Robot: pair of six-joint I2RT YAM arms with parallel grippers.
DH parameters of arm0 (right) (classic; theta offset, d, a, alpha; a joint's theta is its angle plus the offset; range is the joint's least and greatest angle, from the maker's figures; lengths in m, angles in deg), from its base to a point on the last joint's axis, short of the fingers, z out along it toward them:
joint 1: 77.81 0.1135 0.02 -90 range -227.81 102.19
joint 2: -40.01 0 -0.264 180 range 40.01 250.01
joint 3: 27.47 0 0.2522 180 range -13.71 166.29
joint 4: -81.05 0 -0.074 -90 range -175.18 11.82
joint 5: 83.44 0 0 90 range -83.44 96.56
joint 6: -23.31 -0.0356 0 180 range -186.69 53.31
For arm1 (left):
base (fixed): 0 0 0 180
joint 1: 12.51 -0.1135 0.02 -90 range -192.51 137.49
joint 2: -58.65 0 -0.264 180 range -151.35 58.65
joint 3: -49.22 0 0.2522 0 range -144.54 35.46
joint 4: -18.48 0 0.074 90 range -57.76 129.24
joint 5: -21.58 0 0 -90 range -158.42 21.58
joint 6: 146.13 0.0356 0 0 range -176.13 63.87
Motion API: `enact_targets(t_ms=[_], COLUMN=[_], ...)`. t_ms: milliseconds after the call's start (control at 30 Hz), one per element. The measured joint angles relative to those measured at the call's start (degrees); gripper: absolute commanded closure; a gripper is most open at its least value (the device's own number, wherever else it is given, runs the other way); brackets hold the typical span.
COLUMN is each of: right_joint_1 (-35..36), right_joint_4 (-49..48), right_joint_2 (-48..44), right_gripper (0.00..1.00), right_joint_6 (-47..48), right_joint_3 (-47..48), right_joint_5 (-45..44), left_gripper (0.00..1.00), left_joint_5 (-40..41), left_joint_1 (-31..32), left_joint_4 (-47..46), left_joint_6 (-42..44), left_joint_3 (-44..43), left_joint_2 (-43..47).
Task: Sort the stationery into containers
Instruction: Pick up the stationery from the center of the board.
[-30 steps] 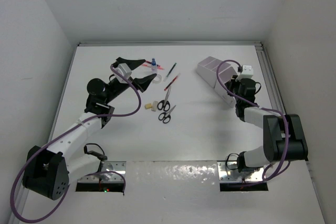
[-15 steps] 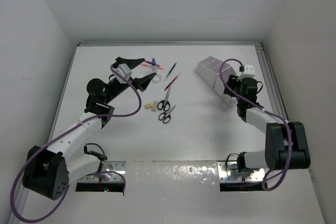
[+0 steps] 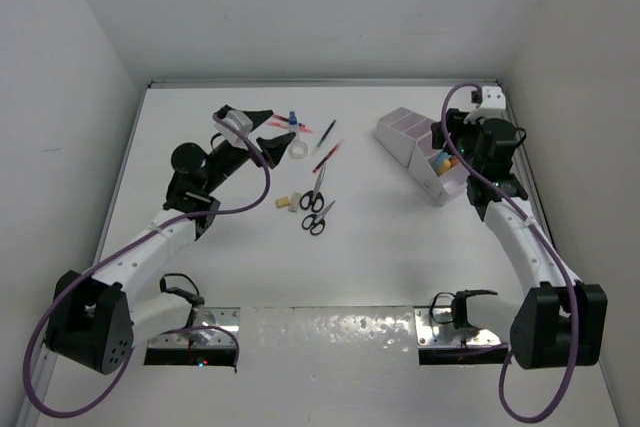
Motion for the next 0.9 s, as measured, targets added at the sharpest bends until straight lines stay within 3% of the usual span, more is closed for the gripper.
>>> enact_targets(t_ms=[33,100,167,233,300,367,500,567,600,633,800,900], right_joint_1=[0.2,0.8,2.1,3.3,5.0,6.4,8.7,9.4,9.6,9.8,10.4,10.5], right_joint_4=[1.5,4.6,8.1,10.1,11.7,13.0,13.1,12.6,12.5,12.5,12.8,13.0], right_joint_2=[-0.4,-0.9,-0.9,-1.0,-0.9,-0.8,-0.1,0.6,1.0,1.6,4.0,4.3], right_gripper=[0.67,0.79,0.78,0.63,0.56,0.46,0.42,0.42,0.42,0.42,0.42,0.42], right_joint_6=[0.0,-0.6,-1.7,-2.6,-3.6,-4.4,-5.6,-5.8,-5.9,-5.9,-5.7,-5.4], right_joint_3=[1.4,4.3,7.0,8.2,8.3,8.3,8.3,8.3,8.3,8.4,9.1,9.2], right_joint_5=[0.4,1.3,2.1,2.9,3.3,3.6,4.5,5.0,5.0,5.2,6.1,6.2], left_gripper=[0.39,0.54,0.69,0.71,0.59,0.41,0.29,0.14,0.14,0.03,0.00,0.04], left_joint_5=[1.2,3.5,5.3,5.9,5.9,6.3,7.6,7.6,7.5,7.3,8.1,10.4], left_joint_1=[0.0,0.0,-0.4,-1.3,-2.7,-4.1,-5.5,-5.6,-5.6,-5.5,-4.3,-3.3], left_joint_4=[2.0,8.1,16.6,25.7,34.4,42.1,50.4,52.4,52.9,54.2,55.3,54.3], left_joint_6=[-0.5,-1.3,-1.5,-0.8,0.6,2.2,6.1,7.4,7.8,8.1,9.7,10.7], left_joint_3=[-0.7,-3.3,-7.8,-13.6,-20.9,-28.5,-37.3,-39.7,-40.7,-42.1,-48.0,-49.0], left_joint_2=[-0.7,-2.6,-5.4,-8.8,-13.3,-18.6,-27.4,-31.6,-33.8,-36.4,-46.8,-50.5])
